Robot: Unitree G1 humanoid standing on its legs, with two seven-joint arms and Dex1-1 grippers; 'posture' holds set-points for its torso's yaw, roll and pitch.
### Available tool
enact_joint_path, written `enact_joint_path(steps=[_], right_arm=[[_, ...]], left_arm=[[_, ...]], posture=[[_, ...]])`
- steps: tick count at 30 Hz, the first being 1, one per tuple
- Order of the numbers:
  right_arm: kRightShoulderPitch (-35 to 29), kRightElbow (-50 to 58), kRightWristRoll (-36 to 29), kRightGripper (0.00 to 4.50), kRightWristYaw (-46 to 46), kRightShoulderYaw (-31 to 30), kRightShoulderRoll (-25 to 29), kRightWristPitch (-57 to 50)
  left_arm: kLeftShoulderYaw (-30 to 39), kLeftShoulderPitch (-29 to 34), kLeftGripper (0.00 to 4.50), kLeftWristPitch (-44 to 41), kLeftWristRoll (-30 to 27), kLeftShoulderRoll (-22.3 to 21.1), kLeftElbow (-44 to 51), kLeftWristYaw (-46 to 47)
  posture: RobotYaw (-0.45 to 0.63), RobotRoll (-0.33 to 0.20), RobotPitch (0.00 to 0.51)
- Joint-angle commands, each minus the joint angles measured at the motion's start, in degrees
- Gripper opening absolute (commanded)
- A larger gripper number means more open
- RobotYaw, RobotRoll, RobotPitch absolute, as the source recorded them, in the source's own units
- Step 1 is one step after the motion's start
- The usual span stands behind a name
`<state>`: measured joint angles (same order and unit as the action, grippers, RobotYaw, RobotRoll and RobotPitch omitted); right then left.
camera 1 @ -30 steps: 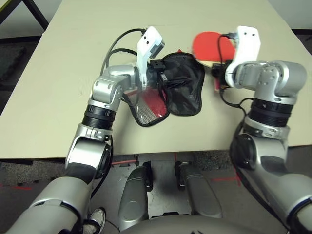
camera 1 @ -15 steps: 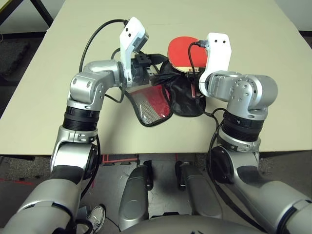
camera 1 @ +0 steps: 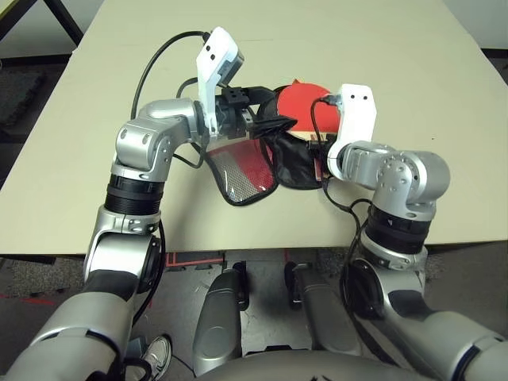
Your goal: Store the ping-pong paddle in its case and zip it.
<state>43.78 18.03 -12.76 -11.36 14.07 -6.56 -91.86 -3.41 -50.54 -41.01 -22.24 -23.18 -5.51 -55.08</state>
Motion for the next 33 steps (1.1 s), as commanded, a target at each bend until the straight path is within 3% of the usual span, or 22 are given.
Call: enact_joint_path(steps=[1,12,31,33], right_arm=[[0.1,1.4,-1.3,1.11,-0.7,-0.7,-1.3,-0.6],[5.0,-2.0,-1.9,1.11,-1.3,-1.8,-2.8,-0.6],[3.5,-7.1,-1.5,1.11,1.0,-2.1,-1.2,-0.6],[3.1,-6.9,-1.6,1.88,1.4,-2.1,-1.2,-0.6]], left_arm=[[-0.8,0.2,4.5,0.3,-0.3,0.1,-0.3,0.2],[-1.0,0.4,4.5,0.5,-0.1,0.1,-0.2,0.6],[-0.7,0.9,4.5,0.7,-0.2,-0.1,-0.2,1.3],[-0.7,0.8,4.5,0.9,0.0,-0.1,-0.5,1.2]], posture=[[-0.05,0.0,0.245],[-0.03,0.0,0.244],[-0.03,0.0,0.241],[-0.03,0.0,0.24]])
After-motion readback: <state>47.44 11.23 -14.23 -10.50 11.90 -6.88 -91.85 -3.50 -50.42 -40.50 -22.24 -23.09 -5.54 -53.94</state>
